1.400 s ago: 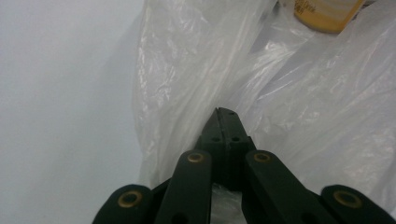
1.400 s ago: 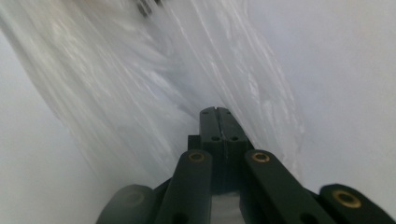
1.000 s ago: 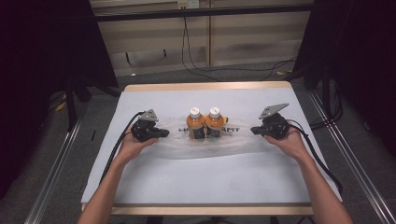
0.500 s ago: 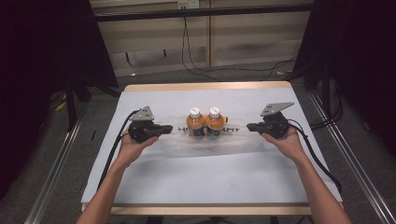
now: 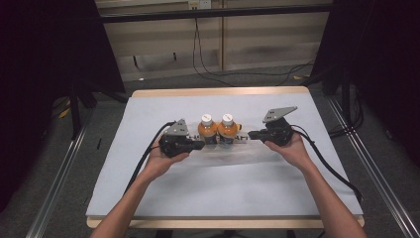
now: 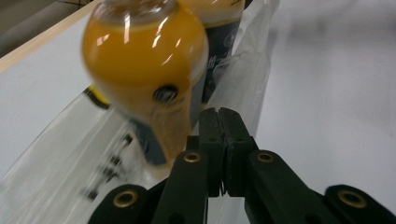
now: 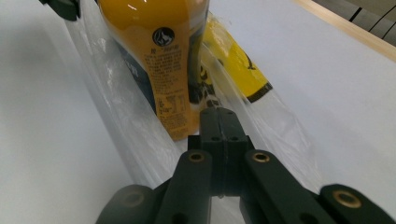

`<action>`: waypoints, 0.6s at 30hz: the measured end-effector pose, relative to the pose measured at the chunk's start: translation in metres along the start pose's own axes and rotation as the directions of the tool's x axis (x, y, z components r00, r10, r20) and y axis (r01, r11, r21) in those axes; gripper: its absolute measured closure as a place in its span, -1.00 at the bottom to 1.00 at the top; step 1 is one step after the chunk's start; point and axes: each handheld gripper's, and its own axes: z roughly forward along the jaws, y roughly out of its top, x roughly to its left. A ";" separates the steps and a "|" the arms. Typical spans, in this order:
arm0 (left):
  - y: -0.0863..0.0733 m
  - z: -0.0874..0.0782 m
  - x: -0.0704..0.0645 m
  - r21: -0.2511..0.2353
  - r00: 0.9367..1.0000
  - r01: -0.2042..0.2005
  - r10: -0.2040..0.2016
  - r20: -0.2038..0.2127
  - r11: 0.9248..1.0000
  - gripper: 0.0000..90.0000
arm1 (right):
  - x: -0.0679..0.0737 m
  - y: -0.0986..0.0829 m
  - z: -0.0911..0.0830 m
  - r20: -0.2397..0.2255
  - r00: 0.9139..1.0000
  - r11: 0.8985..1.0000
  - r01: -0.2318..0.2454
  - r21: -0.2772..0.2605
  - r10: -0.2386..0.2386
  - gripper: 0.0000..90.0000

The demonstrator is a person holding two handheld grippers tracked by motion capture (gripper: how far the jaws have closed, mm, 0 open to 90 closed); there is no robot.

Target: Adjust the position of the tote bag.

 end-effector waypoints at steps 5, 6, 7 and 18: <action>0.015 0.020 -0.011 0.004 0.999 -0.033 0.033 0.007 0.999 0.97 | 0.001 0.010 0.017 -0.006 1.000 0.999 0.013 0.035 -0.013 1.00; 0.018 0.023 -0.012 -0.009 0.999 -0.028 0.028 0.017 1.000 0.98 | -0.001 0.012 0.020 -0.009 1.000 0.999 0.019 0.037 -0.019 1.00; 0.022 0.025 -0.013 -0.001 1.000 -0.029 0.029 0.000 1.000 1.00 | -0.001 0.014 0.023 -0.008 1.000 0.999 0.014 0.040 -0.013 1.00; 0.016 0.053 -0.019 0.085 0.996 -0.076 0.079 -0.035 0.994 0.99 | -0.009 0.020 0.044 -0.006 1.000 0.998 -0.004 0.070 0.004 1.00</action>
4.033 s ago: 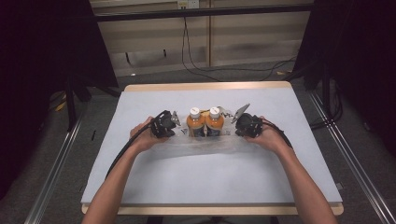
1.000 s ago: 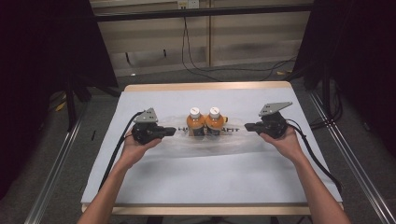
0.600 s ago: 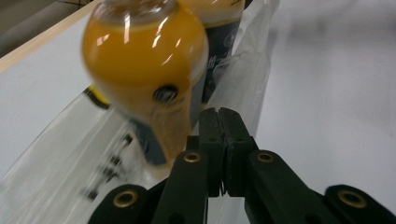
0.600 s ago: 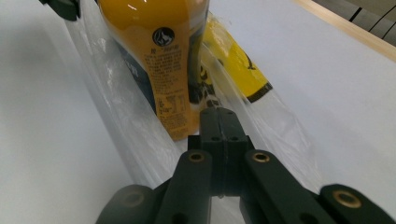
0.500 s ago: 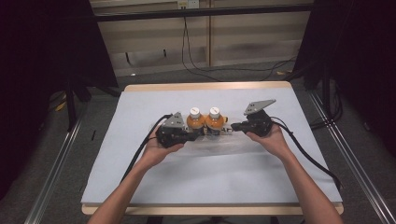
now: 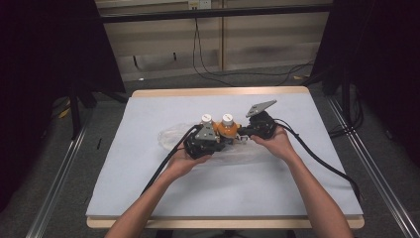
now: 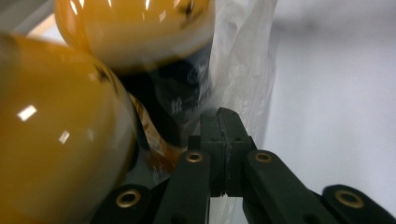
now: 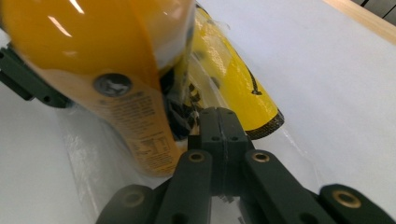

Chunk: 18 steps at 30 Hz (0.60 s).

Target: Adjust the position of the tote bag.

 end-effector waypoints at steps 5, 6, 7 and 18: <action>-0.012 0.008 0.001 0.037 1.000 0.009 -0.009 0.003 0.999 0.97 | -0.004 0.000 0.012 -0.013 1.000 1.000 -0.019 0.009 0.019 1.00; -0.013 0.009 0.001 0.052 1.000 -0.003 0.004 -0.010 0.999 0.97 | -0.004 0.000 0.015 -0.022 1.000 1.000 -0.020 0.014 0.020 1.00; -0.014 0.009 0.001 0.049 1.000 -0.004 0.004 -0.004 0.999 0.97 | -0.003 0.001 0.019 -0.026 0.999 0.999 -0.018 0.026 0.019 1.00; -0.024 0.020 0.000 0.098 1.000 -0.012 0.010 0.023 0.995 0.97 | -0.012 -0.001 0.048 -0.049 0.997 0.997 -0.050 0.062 0.053 1.00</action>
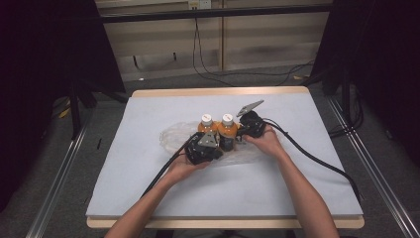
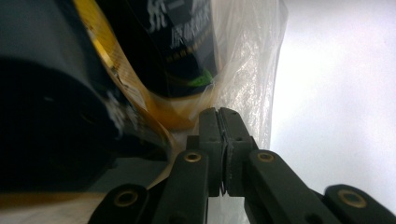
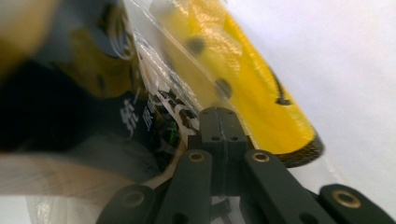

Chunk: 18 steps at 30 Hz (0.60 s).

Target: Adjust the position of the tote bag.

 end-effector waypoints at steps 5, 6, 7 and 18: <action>-0.004 0.007 -0.005 0.005 1.000 0.020 -0.020 0.020 1.000 1.00 | -0.002 0.000 0.010 -0.005 1.000 1.000 -0.016 0.027 0.016 1.00; -0.004 0.007 -0.005 0.004 0.999 0.024 -0.024 0.031 1.000 1.00 | -0.004 0.000 0.012 -0.006 0.999 0.999 -0.033 0.026 0.033 1.00; -0.004 0.007 -0.005 0.006 0.999 0.026 -0.026 0.031 1.000 1.00 | -0.005 0.000 0.014 -0.007 0.999 0.999 -0.040 0.027 0.040 1.00; -0.009 0.001 -0.013 0.015 0.997 0.029 -0.030 0.065 0.999 1.00 | -0.016 0.001 0.021 0.011 0.996 0.996 -0.090 0.018 0.090 1.00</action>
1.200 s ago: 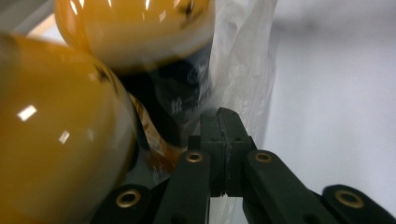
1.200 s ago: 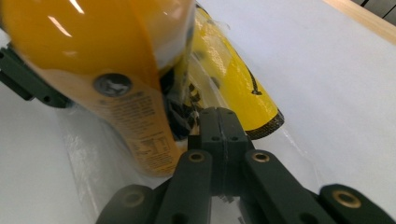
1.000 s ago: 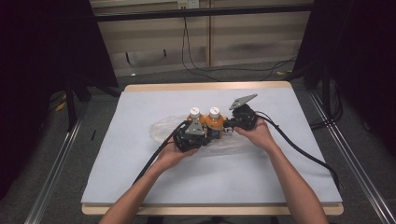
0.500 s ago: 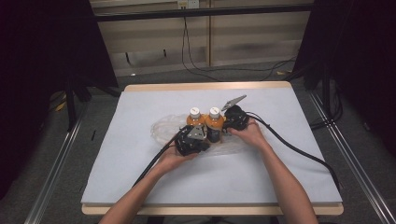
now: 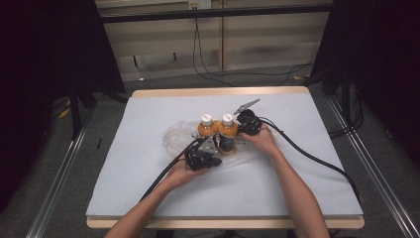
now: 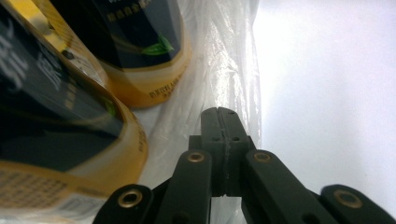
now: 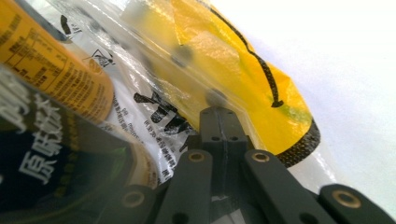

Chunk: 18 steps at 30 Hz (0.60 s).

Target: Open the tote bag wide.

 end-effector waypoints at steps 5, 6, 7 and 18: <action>0.000 -0.001 -0.002 0.006 1.000 -0.012 0.012 0.006 1.000 1.00 | 0.000 0.004 0.001 0.010 1.000 1.000 -0.004 0.018 0.003 1.00; 0.000 -0.001 -0.003 0.010 1.000 -0.016 0.016 0.002 1.000 1.00 | -0.001 0.005 0.002 0.018 1.000 1.000 -0.006 0.023 0.006 1.00; 0.000 -0.001 -0.003 0.005 1.000 -0.021 0.021 0.004 1.000 1.00 | -0.002 0.006 0.002 0.021 1.000 1.000 -0.005 0.021 0.004 1.00; -0.003 -0.004 -0.005 0.005 0.999 -0.018 0.018 0.034 1.000 1.00 | -0.008 0.016 0.009 0.072 0.997 0.999 -0.004 0.032 0.001 1.00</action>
